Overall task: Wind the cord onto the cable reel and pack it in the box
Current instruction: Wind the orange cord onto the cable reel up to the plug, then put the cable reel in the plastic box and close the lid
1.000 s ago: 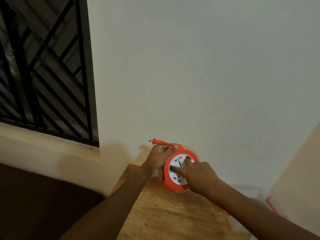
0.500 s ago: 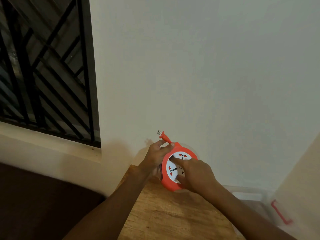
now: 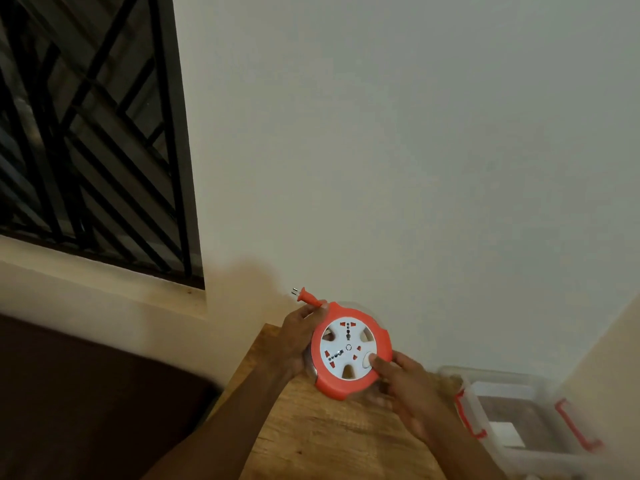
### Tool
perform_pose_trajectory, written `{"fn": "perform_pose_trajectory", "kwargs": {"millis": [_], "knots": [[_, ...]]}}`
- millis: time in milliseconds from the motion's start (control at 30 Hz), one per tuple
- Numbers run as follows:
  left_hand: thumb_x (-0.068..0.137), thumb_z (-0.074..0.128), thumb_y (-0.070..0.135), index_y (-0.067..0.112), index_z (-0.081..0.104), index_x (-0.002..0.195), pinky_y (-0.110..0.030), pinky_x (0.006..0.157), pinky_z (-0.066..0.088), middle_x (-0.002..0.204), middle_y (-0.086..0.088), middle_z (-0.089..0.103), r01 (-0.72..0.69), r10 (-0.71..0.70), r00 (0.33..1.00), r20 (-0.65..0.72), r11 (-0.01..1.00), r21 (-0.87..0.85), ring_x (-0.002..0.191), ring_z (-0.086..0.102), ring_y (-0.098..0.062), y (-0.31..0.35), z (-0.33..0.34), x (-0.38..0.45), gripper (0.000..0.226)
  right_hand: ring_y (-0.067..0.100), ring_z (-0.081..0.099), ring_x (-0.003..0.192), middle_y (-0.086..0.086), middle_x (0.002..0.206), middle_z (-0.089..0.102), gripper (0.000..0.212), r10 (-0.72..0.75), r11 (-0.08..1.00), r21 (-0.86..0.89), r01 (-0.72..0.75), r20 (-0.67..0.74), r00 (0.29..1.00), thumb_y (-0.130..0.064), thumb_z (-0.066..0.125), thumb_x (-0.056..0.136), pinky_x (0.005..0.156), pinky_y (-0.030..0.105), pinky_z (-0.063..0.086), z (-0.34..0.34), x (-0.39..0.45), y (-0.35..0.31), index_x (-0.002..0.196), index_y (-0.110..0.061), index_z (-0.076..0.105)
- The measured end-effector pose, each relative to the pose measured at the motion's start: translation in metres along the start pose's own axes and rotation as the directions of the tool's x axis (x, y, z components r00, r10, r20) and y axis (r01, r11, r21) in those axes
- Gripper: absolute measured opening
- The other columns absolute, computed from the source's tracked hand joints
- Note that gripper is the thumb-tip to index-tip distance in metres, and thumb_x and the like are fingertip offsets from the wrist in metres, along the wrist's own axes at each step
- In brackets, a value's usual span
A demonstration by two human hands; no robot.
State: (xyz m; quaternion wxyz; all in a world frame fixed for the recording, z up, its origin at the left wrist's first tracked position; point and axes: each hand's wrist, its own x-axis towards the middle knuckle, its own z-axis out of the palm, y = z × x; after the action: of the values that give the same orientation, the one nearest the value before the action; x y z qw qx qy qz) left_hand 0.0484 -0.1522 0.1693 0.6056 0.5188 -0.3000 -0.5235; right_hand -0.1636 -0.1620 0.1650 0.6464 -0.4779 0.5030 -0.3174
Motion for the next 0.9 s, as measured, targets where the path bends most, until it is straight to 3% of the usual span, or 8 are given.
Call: {"fn": "perform_pose_trajectory", "kwargs": {"millis": [100, 200, 333, 500, 600, 667, 833, 900], "knots": [[0.102, 0.059, 0.035, 0.01, 0.071, 0.11, -0.022, 0.051, 0.058, 0.085, -0.003, 0.08, 0.022, -0.02, 1.0, -0.012, 0.982, 0.185, 0.063, 0.077, -0.016, -0.007, -0.007, 0.002, 0.028, 0.033, 0.071, 0.094, 0.013, 0.104, 0.074, 0.035, 0.051, 0.987, 0.156, -0.051, 0.003, 0.999, -0.019, 0.07, 0.088, 0.082, 0.054, 0.057, 0.009, 0.015, 0.02, 0.12, -0.009, 0.059], [0.105, 0.056, 0.032, 0.006, 0.072, 0.103, -0.018, 0.046, 0.054, 0.076, -0.002, 0.077, 0.027, -0.009, 0.998, -0.055, 0.946, 0.322, 0.056, 0.074, -0.011, -0.018, -0.018, 0.012, 0.031, 0.034, 0.071, 0.093, 0.015, 0.105, 0.073, 0.037, 0.092, 0.978, 0.184, -0.096, 0.03, 0.995, -0.017, 0.069, 0.088, 0.083, 0.055, 0.056, 0.016, 0.034, 0.033, 0.122, -0.008, 0.057], [0.099, 0.062, 0.016, 0.002, 0.075, 0.107, -0.035, 0.065, 0.063, 0.094, -0.015, 0.081, 0.085, -0.058, 0.994, -0.093, 0.945, 0.315, 0.079, 0.078, -0.029, -0.047, -0.042, 0.026, 0.02, 0.035, 0.072, 0.089, 0.016, 0.1, 0.074, 0.037, 0.13, 0.979, 0.155, -0.129, 0.001, 0.992, -0.015, 0.07, 0.087, 0.078, 0.056, 0.057, 0.025, 0.059, 0.056, 0.121, -0.007, 0.057], [0.087, 0.067, -0.007, 0.013, 0.077, 0.092, -0.036, 0.069, 0.062, 0.1, -0.016, 0.079, 0.199, -0.143, 0.972, -0.186, 0.925, 0.325, 0.082, 0.075, -0.028, -0.083, -0.072, 0.032, 0.023, 0.033, 0.072, 0.081, 0.015, 0.099, 0.074, 0.032, 0.222, 0.972, 0.099, -0.213, -0.086, 0.971, -0.011, 0.069, 0.087, 0.069, 0.054, 0.059, 0.038, 0.088, 0.097, 0.118, -0.005, 0.062], [0.088, 0.068, -0.004, 0.021, 0.075, 0.087, -0.048, 0.082, 0.065, 0.099, -0.013, 0.079, 0.228, -0.138, 0.959, -0.246, 0.892, 0.391, 0.09, 0.076, -0.031, -0.101, -0.086, 0.034, 0.026, 0.033, 0.071, 0.085, 0.013, 0.101, 0.073, 0.032, 0.269, 0.963, 0.062, -0.263, -0.121, 0.955, -0.007, 0.068, 0.086, 0.065, 0.05, 0.06, 0.048, 0.102, 0.119, 0.118, -0.007, 0.063], [0.088, 0.067, -0.003, 0.025, 0.075, 0.083, -0.05, 0.083, 0.064, 0.097, -0.011, 0.079, 0.227, -0.108, 0.955, -0.275, 0.864, 0.449, 0.091, 0.076, -0.031, -0.114, -0.094, 0.036, 0.029, 0.03, 0.071, 0.086, 0.009, 0.102, 0.072, 0.04, 0.256, 0.966, 0.01, -0.257, -0.16, 0.953, -0.006, 0.07, 0.083, 0.065, 0.047, 0.061, 0.054, 0.109, 0.134, 0.123, -0.009, 0.063], [0.087, 0.065, 0.0, 0.032, 0.07, 0.085, -0.042, 0.086, 0.062, 0.101, -0.006, 0.075, 0.253, -0.065, 0.939, -0.337, 0.794, 0.552, 0.099, 0.071, -0.028, -0.137, -0.106, 0.038, 0.032, 0.021, 0.067, 0.089, 0.011, 0.113, 0.07, 0.055, 0.181, 0.974, -0.088, -0.21, -0.264, 0.947, -0.003, 0.075, 0.079, 0.076, 0.038, 0.059, 0.068, 0.107, 0.143, 0.131, -0.008, 0.058], [0.089, 0.066, 0.003, 0.03, 0.069, 0.089, -0.039, 0.085, 0.06, 0.101, -0.005, 0.074, 0.248, -0.037, 0.935, -0.354, 0.781, 0.573, 0.101, 0.07, -0.028, -0.138, -0.103, 0.038, 0.027, 0.016, 0.065, 0.083, 0.01, 0.112, 0.07, 0.052, 0.108, 0.972, -0.17, -0.161, -0.287, 0.952, -0.005, 0.075, 0.079, 0.07, 0.027, 0.057, 0.072, 0.104, 0.139, 0.129, -0.008, 0.059]]}}
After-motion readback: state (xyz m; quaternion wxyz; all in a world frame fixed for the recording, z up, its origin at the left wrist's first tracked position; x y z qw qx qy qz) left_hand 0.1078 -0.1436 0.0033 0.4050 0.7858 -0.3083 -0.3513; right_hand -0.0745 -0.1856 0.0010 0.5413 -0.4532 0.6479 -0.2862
